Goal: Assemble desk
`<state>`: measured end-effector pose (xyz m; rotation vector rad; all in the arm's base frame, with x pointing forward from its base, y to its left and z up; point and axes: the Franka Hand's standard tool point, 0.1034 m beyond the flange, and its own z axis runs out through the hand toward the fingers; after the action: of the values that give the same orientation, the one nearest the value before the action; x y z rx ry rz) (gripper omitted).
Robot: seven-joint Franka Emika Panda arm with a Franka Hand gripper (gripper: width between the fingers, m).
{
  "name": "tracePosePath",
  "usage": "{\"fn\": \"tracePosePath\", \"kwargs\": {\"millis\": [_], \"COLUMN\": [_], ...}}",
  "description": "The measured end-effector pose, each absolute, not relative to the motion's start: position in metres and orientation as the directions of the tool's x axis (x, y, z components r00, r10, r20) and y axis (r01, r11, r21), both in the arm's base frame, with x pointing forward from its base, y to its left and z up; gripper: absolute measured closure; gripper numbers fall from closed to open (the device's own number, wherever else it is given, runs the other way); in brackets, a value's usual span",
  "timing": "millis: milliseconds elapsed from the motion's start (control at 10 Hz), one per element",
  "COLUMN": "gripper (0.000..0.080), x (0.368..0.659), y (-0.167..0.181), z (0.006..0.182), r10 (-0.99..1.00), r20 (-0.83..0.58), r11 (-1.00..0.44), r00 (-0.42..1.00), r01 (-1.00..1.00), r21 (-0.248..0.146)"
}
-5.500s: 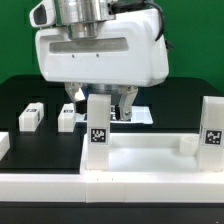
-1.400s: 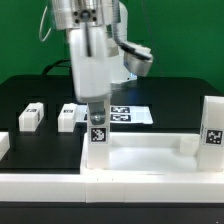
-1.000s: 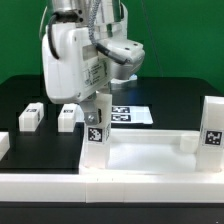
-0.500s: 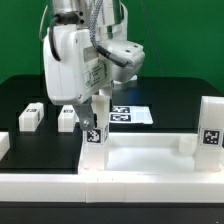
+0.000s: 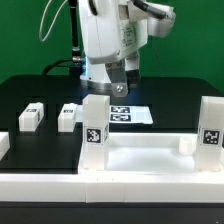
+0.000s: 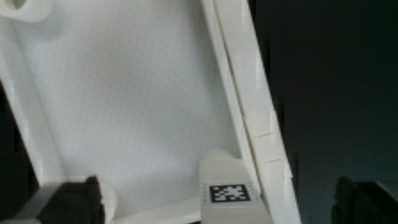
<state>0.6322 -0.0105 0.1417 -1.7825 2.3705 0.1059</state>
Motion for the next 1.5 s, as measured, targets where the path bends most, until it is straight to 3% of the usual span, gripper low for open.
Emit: {"fn": "tracePosePath", "kwargs": {"millis": [400,700,1100,1200,1300,1500], "gripper": [0.015,0.015,0.015,0.015,0.015,0.015], "x": [0.631,0.59,0.589,0.586,0.568,0.528], "y": [-0.008,0.016,0.018,0.019,0.024,0.024], "z": [0.14,0.126,0.124,0.118,0.098,0.062], "r10": [-0.947,-0.953,-0.95,-0.956,-0.966,-0.986], "r20": [-0.18,-0.178,-0.176,-0.167,-0.145,-0.122], "r11": [0.278,0.25,0.259,0.244,0.215,0.107], "r00": [-0.266,-0.247,-0.258,-0.242,-0.215,-0.114], "r01": [-0.96,-0.968,-0.966,-0.97,-0.977,-0.992], "r21": [-0.044,0.005,0.013,0.009,0.016,0.064]}}
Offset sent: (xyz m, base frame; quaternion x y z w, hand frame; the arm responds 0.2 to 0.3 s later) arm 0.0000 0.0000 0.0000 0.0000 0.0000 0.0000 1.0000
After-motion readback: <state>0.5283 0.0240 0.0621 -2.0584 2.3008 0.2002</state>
